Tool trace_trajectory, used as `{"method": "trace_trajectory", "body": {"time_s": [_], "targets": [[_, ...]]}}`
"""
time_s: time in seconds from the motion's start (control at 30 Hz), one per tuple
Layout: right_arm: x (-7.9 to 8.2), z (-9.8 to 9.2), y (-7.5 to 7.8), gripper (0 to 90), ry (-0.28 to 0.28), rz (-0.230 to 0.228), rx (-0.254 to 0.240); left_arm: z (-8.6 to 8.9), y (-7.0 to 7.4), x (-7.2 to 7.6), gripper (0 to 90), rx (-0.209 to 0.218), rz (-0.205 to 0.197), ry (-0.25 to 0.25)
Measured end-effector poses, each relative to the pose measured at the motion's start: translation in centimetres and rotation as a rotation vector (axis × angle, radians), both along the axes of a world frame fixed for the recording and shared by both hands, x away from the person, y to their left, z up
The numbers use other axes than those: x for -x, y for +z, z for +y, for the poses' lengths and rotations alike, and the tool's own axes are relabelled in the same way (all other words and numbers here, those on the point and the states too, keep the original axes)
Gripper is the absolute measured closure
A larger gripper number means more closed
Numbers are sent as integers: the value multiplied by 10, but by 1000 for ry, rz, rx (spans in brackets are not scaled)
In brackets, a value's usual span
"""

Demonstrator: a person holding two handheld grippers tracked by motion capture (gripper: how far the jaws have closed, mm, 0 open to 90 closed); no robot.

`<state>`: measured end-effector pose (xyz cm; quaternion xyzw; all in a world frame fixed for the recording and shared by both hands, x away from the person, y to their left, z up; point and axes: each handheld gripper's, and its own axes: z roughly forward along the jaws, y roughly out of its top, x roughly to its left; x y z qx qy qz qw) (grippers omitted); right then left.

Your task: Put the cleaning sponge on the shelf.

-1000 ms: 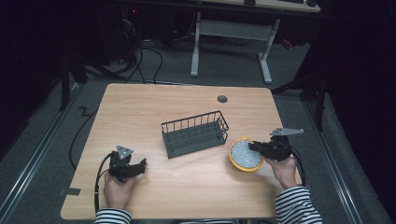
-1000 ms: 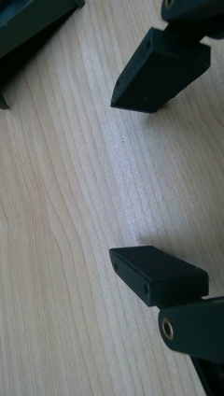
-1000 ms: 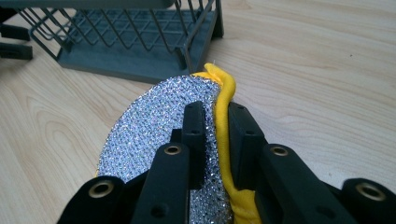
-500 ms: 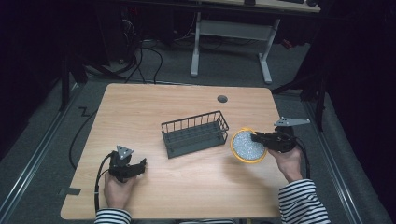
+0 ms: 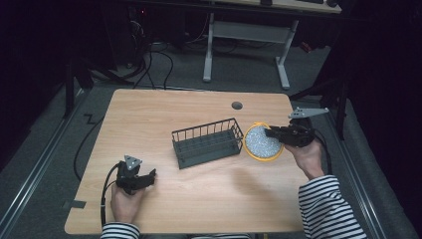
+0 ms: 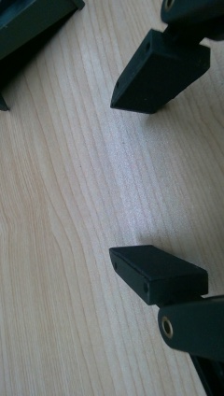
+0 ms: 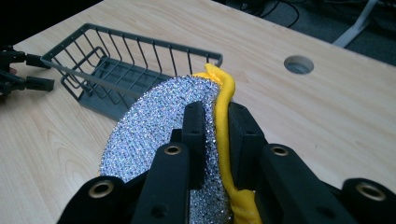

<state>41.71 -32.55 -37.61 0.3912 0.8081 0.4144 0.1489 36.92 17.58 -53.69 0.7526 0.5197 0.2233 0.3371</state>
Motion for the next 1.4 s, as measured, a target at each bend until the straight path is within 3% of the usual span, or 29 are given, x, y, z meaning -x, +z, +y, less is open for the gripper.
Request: {"method": "trace_trajectory", "body": {"time_s": [0.13, 0.4, 0.6, 1.0, 1.2, 1.4], "targets": [[-10, 11, 10, 791, 15, -17, 37, 0, 0, 0, 242, 0, 0, -2], [-32, 32, 27, 787, 32, -77, 57, 0, 0, 0, 243, 0, 0, -2], [-47, 49, 30, 784, 44, -95, 78, 0, 0, 0, 243, 0, 0, -3], [-84, 87, 10, 769, 112, -88, 64, 0, 0, 0, 257, 1, -2, -3], [-92, 96, -2, 763, 133, -94, 82, 0, 0, 0, 257, 1, -2, -3], [-97, 97, -8, 758, 134, -87, 70, 0, 0, 0, 257, 1, -2, -3]]}}
